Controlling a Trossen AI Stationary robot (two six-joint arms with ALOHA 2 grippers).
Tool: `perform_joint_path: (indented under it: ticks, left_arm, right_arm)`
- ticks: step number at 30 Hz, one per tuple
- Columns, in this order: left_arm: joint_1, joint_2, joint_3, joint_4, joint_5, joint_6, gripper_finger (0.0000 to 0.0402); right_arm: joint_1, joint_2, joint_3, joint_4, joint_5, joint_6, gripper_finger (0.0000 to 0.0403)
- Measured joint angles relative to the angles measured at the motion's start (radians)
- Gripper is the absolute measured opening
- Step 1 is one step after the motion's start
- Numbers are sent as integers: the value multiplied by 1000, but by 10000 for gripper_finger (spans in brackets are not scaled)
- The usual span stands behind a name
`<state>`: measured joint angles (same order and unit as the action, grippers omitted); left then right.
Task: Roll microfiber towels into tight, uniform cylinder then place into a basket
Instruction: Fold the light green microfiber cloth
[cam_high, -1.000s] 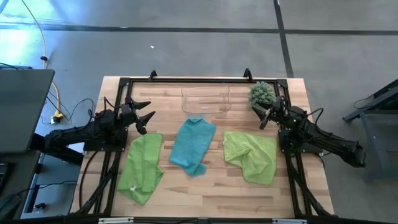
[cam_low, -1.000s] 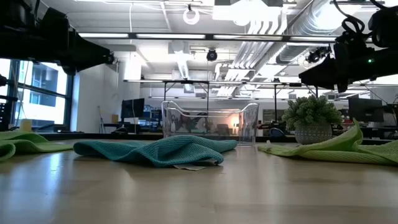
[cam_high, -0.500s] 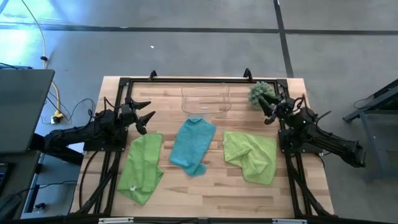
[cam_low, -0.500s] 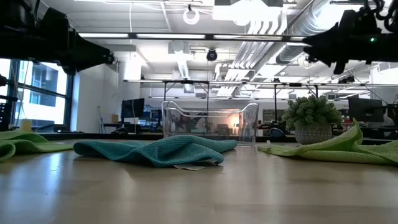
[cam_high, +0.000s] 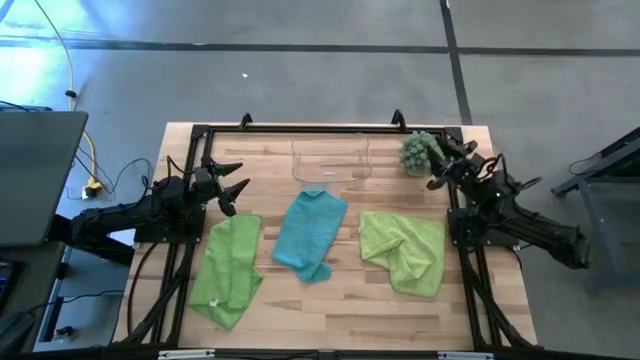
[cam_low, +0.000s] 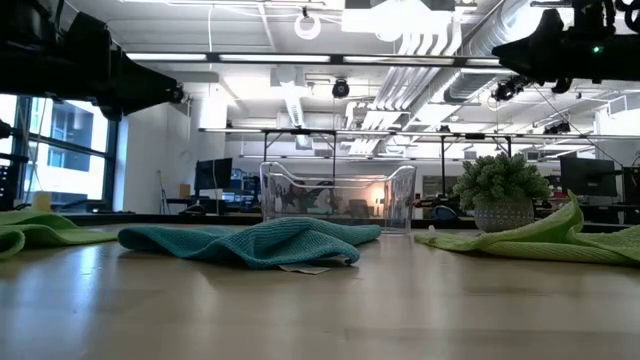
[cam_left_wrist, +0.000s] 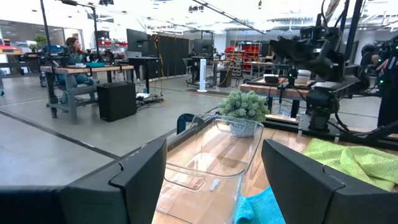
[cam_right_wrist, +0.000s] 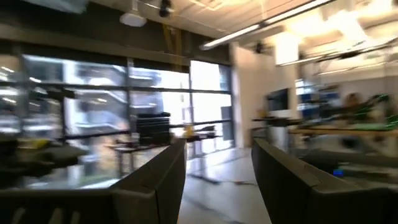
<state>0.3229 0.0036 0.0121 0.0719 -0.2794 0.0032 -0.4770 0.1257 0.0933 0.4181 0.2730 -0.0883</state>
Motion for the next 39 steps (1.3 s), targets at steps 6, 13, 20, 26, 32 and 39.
perform_joint_path:
  ticks: [6, 13, 20, 26, 32, 39]
  left_arm:
    - [0, 0, 0, 0, 0, 0, 254]
    - [0, 0, 0, 0, 0, 0, 254]
    - [0, 0, 0, 0, 0, 0, 254]
    - [0, 0, 0, 0, 0, 0, 254]
    - [0, 0, 0, 0, 0, 0, 254]
    - [0, 0, 0, 0, 0, 0, 254]
  right_arm:
    - [0, 121, 93, -37, 50, -51, 174]
    - [0, 281, 229, -125, 53, -48, 174]
    - [0, 449, 375, -322, 44, 35, 174]
    - [33, 601, 470, -479, 8, 122, 174]
    - [99, 739, 503, -550, 9, 184, 174]
    - [183, 885, 503, -638, -34, 363, 174]
